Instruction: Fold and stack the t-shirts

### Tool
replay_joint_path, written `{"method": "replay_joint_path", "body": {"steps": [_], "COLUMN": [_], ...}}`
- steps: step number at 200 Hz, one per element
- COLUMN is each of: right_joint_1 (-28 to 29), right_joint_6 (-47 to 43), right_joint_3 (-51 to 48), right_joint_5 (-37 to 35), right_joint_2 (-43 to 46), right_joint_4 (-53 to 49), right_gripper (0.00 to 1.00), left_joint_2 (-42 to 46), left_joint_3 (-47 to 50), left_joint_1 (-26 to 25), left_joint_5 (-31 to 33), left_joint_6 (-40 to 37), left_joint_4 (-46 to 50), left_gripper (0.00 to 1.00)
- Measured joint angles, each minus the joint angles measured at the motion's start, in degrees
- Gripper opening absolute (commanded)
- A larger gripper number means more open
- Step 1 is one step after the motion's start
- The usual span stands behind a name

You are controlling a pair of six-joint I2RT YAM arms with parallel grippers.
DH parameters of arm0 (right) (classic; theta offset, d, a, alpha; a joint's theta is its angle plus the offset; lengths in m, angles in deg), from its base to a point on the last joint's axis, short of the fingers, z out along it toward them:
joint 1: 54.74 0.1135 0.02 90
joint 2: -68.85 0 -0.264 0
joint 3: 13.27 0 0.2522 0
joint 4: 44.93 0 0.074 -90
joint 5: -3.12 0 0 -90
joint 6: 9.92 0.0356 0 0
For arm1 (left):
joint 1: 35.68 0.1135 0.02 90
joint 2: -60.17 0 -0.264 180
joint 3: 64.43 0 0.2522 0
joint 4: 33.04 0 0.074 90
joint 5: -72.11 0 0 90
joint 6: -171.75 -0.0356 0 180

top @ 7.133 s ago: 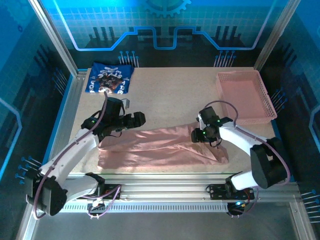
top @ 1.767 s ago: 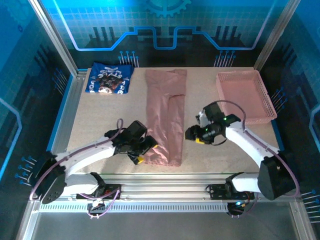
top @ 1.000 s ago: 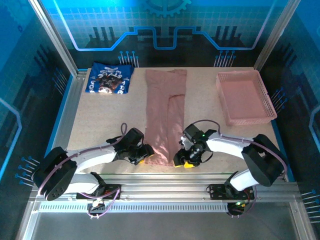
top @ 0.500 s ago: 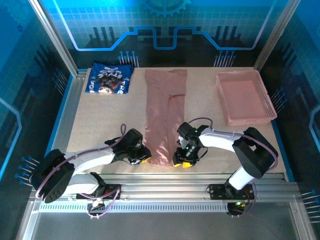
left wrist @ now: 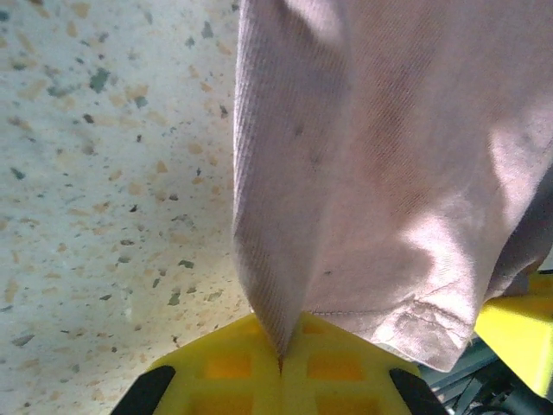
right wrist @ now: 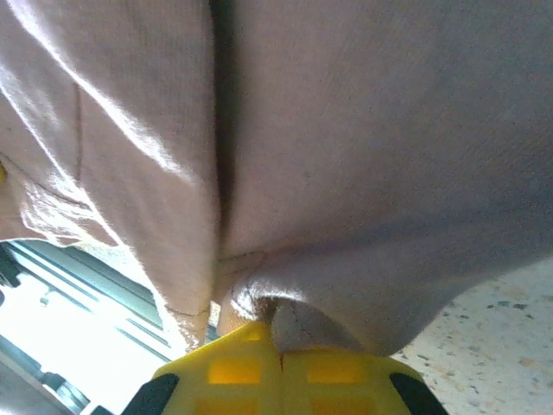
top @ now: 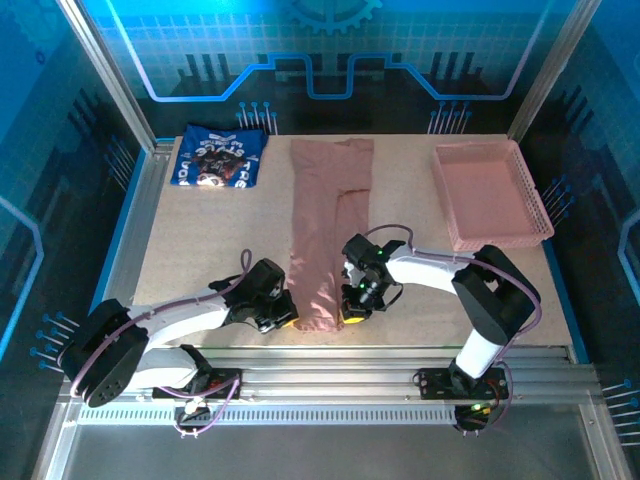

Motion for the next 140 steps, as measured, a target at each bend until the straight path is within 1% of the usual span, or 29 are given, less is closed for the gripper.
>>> {"method": "replay_joint_path", "body": {"steps": [31, 75, 113, 140], "right_joint_1": [0.26, 1.22, 3.15, 3.02], "right_joint_6": [-0.90, -1.05, -1.07, -1.51], "right_joint_3": [-0.07, -3.30, -3.98, -1.36], "right_joint_5": [0.00, 0.07, 0.42, -0.15], "right_joint_2": [2.03, 7.23, 7.52, 7.63], "right_joint_4": [-3.19, -5.35, -6.69, -9.75], "right_gripper": [0.00, 0.00, 0.00, 0.00], "left_joint_2": [1.42, 6.60, 7.50, 7.08], "left_joint_3": [-0.57, -0.59, -1.14, -4.63], "left_joint_1": [0.00, -0.35, -0.72, -0.31], "left_joint_5": [0.13, 0.15, 0.11, -0.20], "left_joint_6": [-1.27, -0.87, -0.76, -0.76], "left_joint_4": [3.65, 7.87, 10.69, 12.61], "left_gripper": [0.00, 0.00, 0.00, 0.00]}}
